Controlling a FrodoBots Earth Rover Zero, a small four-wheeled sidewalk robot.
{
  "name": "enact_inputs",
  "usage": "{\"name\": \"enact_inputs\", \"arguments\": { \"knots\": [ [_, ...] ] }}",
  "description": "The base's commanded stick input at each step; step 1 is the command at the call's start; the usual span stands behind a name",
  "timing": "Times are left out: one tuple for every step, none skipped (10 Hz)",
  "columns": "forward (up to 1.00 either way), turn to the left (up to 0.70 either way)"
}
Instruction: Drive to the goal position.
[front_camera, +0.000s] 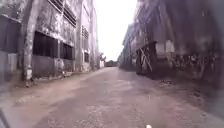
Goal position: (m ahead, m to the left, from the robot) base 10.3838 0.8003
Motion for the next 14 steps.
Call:
{"name": "enact_inputs", "arguments": {
  "knots": [
    [1.00,0.02],
    [1.00,0.02],
    [1.00,0.02],
    [1.00,0.02],
    [1.00,0.02],
    [1.00,0.02],
    [1.00,0.02],
    [1.00,0.02],
    [1.00,0.02],
    [1.00,0.02],
    [1.00,0.02],
    [1.00,0.02],
    [1.00,0.02],
    [1.00,0.02]
  ]
}}
